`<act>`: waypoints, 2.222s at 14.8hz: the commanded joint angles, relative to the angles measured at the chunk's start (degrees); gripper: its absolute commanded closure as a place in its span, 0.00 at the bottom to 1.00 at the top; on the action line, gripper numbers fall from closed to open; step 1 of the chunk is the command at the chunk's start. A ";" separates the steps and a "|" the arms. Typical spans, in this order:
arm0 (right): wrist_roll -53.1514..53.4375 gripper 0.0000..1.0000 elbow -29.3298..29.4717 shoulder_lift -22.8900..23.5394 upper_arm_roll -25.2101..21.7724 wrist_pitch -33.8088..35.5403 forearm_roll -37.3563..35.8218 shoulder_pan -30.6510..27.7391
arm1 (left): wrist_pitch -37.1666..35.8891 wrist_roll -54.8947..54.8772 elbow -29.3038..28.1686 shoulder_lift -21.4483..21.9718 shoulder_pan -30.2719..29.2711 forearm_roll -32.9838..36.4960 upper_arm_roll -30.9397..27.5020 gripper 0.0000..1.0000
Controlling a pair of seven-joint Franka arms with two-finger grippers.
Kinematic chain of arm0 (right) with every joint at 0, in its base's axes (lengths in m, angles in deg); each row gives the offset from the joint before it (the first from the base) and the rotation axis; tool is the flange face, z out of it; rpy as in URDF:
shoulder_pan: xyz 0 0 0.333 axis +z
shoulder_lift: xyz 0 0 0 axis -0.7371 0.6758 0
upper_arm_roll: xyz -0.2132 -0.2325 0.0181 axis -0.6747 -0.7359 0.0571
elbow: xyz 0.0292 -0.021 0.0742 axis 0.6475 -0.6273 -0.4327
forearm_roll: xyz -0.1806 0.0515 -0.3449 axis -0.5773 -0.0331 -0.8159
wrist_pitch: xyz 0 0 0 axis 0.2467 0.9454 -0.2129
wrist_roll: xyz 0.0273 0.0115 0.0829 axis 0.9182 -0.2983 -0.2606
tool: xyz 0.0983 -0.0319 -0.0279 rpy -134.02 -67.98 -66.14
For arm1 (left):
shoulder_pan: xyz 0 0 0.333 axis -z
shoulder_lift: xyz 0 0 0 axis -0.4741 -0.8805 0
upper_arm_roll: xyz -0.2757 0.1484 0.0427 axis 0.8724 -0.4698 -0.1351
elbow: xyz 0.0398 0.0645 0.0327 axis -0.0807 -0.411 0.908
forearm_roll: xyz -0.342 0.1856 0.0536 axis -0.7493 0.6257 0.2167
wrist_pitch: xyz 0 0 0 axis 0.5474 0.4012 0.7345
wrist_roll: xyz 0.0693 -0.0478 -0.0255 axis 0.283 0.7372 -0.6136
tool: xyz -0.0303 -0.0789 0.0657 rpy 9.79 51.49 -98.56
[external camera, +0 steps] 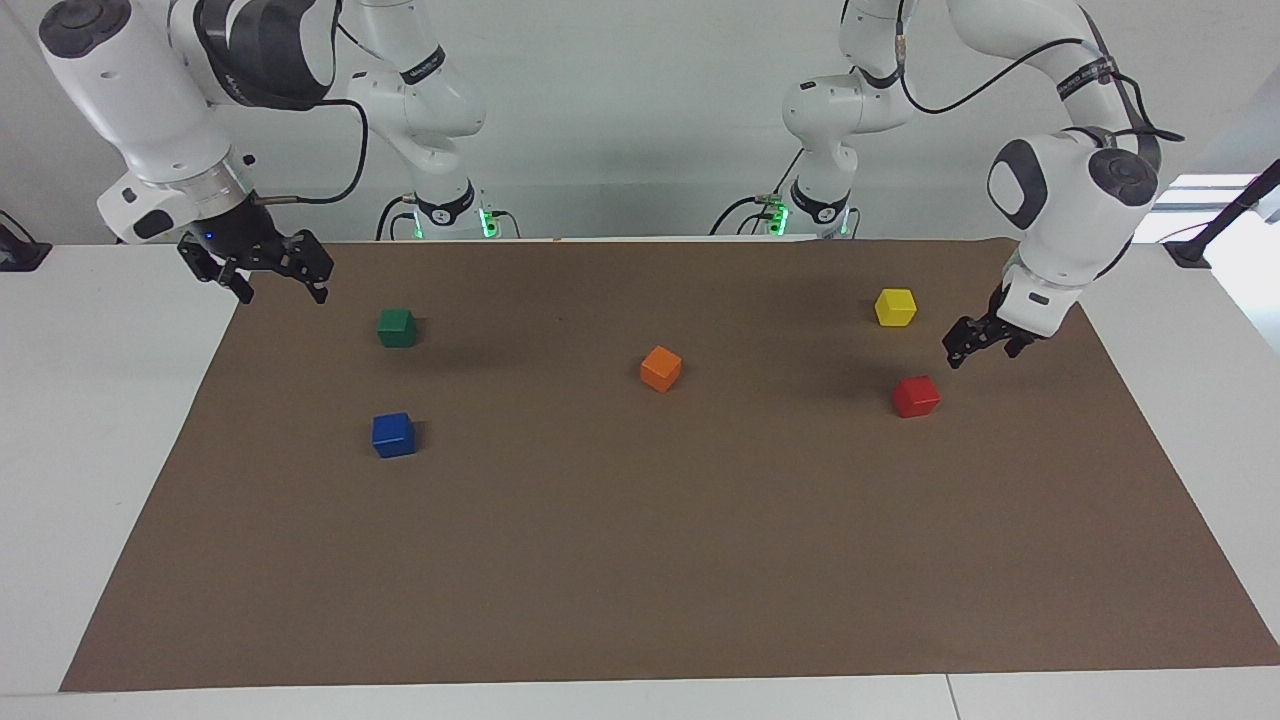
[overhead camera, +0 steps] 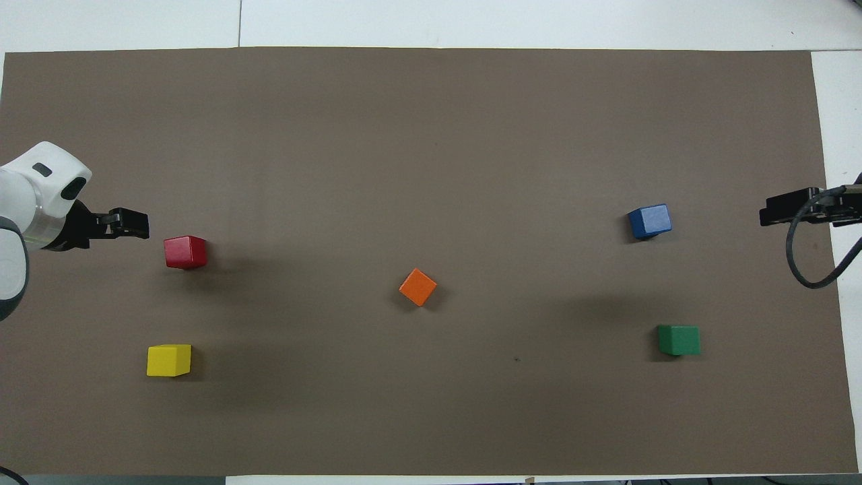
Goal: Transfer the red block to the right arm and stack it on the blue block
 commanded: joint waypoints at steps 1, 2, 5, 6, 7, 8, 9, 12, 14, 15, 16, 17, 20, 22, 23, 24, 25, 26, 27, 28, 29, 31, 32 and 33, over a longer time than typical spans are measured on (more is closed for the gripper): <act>1.25 0.00 -1.76 -0.14 0.22 -1.05 0.03 -0.09 | 4.30 4.01 -1.31 -2.14 2.31 0.61 -0.06 0.00; 1.16 0.00 -1.67 0.74 0.22 -1.05 -0.06 -0.09 | 5.79 4.10 -2.27 -2.23 2.41 0.61 -0.06 0.00; -0.06 0.00 0.52 5.30 0.22 -2.37 0.03 -0.18 | 9.40 4.01 -4.74 -2.49 2.41 0.61 -0.06 0.00; -1.89 0.00 1.23 6.71 0.31 -2.89 0.98 -0.36 | 9.58 4.10 -4.74 -2.84 2.41 0.52 -0.06 0.00; -3.39 0.00 1.67 7.68 0.22 -4.20 5.08 -0.53 | 9.76 4.10 -4.74 -3.28 2.50 0.52 0.02 0.00; -5.15 0.00 2.02 8.30 0.22 -5.17 10.69 -1.23 | 10.11 4.10 -5.17 -3.46 2.93 0.52 -0.06 0.00; -8.04 0.00 2.37 9.35 -0.04 -5.44 16.49 -1.41 | 11.24 3.92 -6.31 -3.46 2.94 0.52 -0.06 0.00; -15.25 0.00 2.46 11.12 -0.13 -6.23 32.76 -2.29 | 15.64 4.10 -9.74 -3.90 3.29 0.52 0.02 0.00; -20.61 0.00 2.29 11.82 -0.13 -5.71 39.89 -2.12 | 16.00 4.19 -10.01 -3.99 3.55 0.52 0.02 0.00; -21.16 0.00 1.50 11.82 -0.13 -4.75 43.93 -2.03 | 16.52 4.27 -10.45 -4.34 3.73 0.52 0.02 0.00; -21.94 0.00 0.02 11.91 -0.13 -2.65 48.49 -2.37 | 17.14 4.45 -10.54 -4.77 3.81 0.52 0.02 0.00; -23.52 0.00 -1.82 12.43 -0.13 -0.63 54.02 -3.16 | 17.06 5.06 -10.63 -4.69 4.42 0.52 0.02 0.00; -28.78 0.00 -7.98 14.27 -0.13 5.87 68.27 -4.22 | 16.88 9.35 -10.72 -4.78 5.83 0.43 0.02 0.50; -31.79 0.00 -8.87 18.83 -0.13 12.02 73.40 -4.57 | 16.70 11.30 -10.63 -4.78 6.10 0.43 0.02 1.00; -31.97 0.00 -9.40 20.25 -0.13 13.87 74.20 -4.58 | 16.62 11.39 -10.54 -4.78 6.10 0.08 0.02 1.00; -32.75 0.00 -9.66 22.44 -0.04 16.15 76.55 -4.49 | 16.61 11.39 -10.45 -4.78 6.01 -0.62 0.02 1.00; -35.37 0.00 -9.75 25.07 -0.13 18.26 79.01 -4.05 | 16.53 11.31 -10.28 -4.78 6.01 -1.15 0.02 1.00; -36.96 0.00 -9.75 27.71 -0.04 20.63 81.21 -3.61 | 15.74 11.39 -9.32 -4.87 6.01 -1.76 0.02 1.00; -37.85 0.00 -9.32 29.99 0.05 23.18 84.63 -2.56 | 12.60 11.48 -6.87 -5.22 6.01 -3.59 0.02 1.00; -38.99 0.00 -9.05 31.15 -0.04 25.03 87.27 -1.25 | 7.61 12.35 -3.02 -5.31 6.01 -7.53 0.02 1.00; -41.00 0.00 -8.44 33.42 -0.04 26.79 90.35 -0.10 | 2.60 14.19 0.93 -5.57 6.01 -12.18 -0.06 1.00; -41.90 0.00 -6.86 35.73 0.05 29.44 95.02 2.88 | -5.23 22.85 6.75 -5.31 6.10 -15.90 0.37 1.00; -41.82 0.00 -6.85 35.73 0.13 29.53 96.08 3.50 | -7.18 30.04 8.25 -5.05 6.97 -16.96 1.24 1.00; -41.82 0.00 -6.85 35.73 0.14 29.45 96.87 4.12 | -7.29 37.07 9.57 -4.78 7.59 -18.97 1.95 1.00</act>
